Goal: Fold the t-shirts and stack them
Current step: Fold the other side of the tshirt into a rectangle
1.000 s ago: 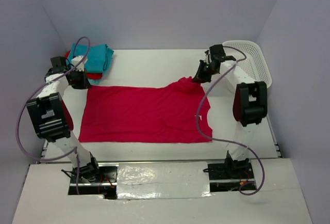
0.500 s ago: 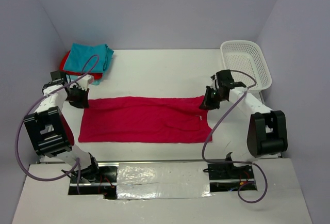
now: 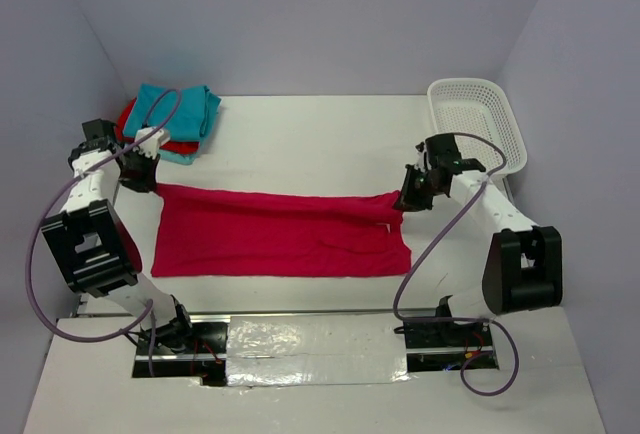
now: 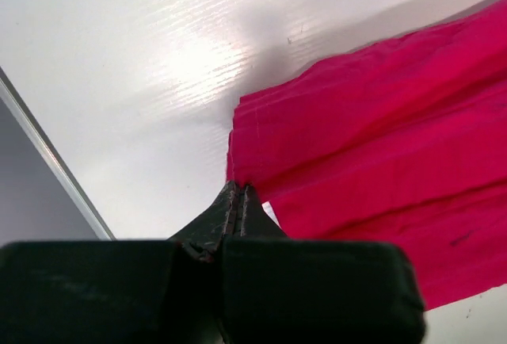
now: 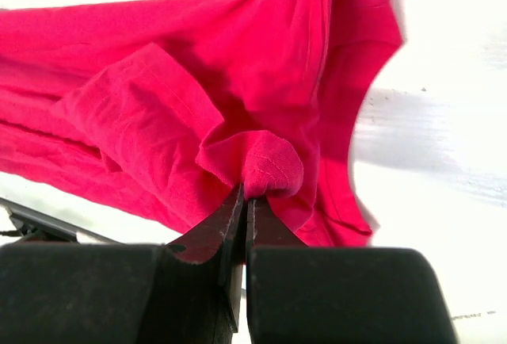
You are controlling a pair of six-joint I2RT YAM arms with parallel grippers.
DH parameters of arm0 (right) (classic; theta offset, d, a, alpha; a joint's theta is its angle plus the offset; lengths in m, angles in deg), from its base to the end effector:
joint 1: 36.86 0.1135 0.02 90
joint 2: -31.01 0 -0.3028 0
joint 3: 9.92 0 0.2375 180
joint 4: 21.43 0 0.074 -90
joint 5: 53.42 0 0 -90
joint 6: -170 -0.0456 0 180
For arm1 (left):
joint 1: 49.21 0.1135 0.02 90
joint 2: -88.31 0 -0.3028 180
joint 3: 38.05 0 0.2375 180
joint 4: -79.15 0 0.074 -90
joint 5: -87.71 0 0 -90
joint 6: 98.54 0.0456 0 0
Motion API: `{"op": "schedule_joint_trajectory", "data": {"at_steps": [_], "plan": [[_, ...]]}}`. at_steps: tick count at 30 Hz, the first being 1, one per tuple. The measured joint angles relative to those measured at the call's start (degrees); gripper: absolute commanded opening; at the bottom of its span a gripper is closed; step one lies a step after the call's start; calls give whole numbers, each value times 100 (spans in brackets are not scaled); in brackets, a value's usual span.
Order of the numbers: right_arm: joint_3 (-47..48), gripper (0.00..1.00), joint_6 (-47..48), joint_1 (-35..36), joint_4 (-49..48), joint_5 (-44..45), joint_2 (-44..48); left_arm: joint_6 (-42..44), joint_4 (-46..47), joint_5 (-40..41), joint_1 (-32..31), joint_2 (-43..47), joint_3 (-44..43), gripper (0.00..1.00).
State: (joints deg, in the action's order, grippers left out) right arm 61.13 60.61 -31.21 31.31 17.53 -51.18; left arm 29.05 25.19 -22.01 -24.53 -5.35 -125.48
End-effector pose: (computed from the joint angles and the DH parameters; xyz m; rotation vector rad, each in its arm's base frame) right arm 0.2607 0.0407 0.2625 0.2195 2.7040 0.5804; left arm 0.3095 0.1253 0.2885 0.3998 2.4950 -0.0281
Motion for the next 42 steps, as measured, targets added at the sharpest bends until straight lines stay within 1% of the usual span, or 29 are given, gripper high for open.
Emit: {"op": "schedule_joint_trajectory", "data": {"at_steps": [4,10,13,15,16,17,18,19,20,21,22,25,27,28,30,31,32,33,34,35,36,37,39,40,42], "plan": [[-114,0,-2,-39,0,-39,129,92,72,44,31,9,142,0],[-756,0,-57,-37,-46,-308,212,238,46,177,39,11,761,0],[-933,0,-85,4,-83,-417,208,295,37,234,42,11,911,0],[-1032,0,-114,55,-160,-487,166,295,39,330,42,4,979,18],[-1088,0,-136,81,-212,-531,107,299,37,387,42,0,994,36],[-1119,3,-138,114,-234,-551,66,317,48,448,42,-7,1008,43],[-1167,7,-155,142,-269,-573,-13,302,42,507,42,-13,1010,53],[-1200,15,-168,164,-282,-584,-96,284,52,577,42,-20,1010,60],[-1220,22,-179,168,-289,-588,-175,291,50,612,44,-22,1003,88],[-1233,30,-179,173,-295,-586,-254,308,17,643,52,-22,970,90],[-1248,47,-192,173,-297,-581,-313,308,-31,643,55,-22,914,99],[-1263,62,-203,173,-282,-538,-367,295,-236,614,63,-24,490,99],[-1261,64,-195,173,-282,-516,-365,286,-330,549,63,-24,94,99],[-1259,65,-199,173,-271,-494,-352,267,-393,490,57,-28,-175,97],[-1244,62,-201,144,-219,-398,-258,164,-520,326,-31,-31,-782,82],[-1237,61,-205,127,-181,-334,-162,90,-610,295,-173,-35,-1143,54],[-1233,60,-223,94,-155,-264,-33,-11,-638,273,-356,-35,-1432,38],[-1233,59,-267,44,-149,-214,111,-131,-660,310,-728,-35,-1770,24],[-1233,59,-299,-13,-160,-164,269,-304,-595,293,-1224,-35,-2039,5],[-1233,58,-337,-72,-179,-131,400,-470,-520,236,-1749,-63,-2238,4],[-1233,59,-376,-125,-216,-138,481,-603,-463,109,-2411,-138,-2435,7],[-1235,59,-407,-168,-271,-155,505,-719,-396,-13,-3003,-251,-2586,18],[-1283,59,-483,-234,-424,-225,433,-992,-299,-352,-4183,-717,-2889,30],[-1344,59,-518,-256,-511,-271,382,-1167,-278,-516,-4625,-977,-3001,40],[-1499,59,-560,-284,-629,-332,319,-1593,-256,-903,-5357,-1626,-3213,44]]}}
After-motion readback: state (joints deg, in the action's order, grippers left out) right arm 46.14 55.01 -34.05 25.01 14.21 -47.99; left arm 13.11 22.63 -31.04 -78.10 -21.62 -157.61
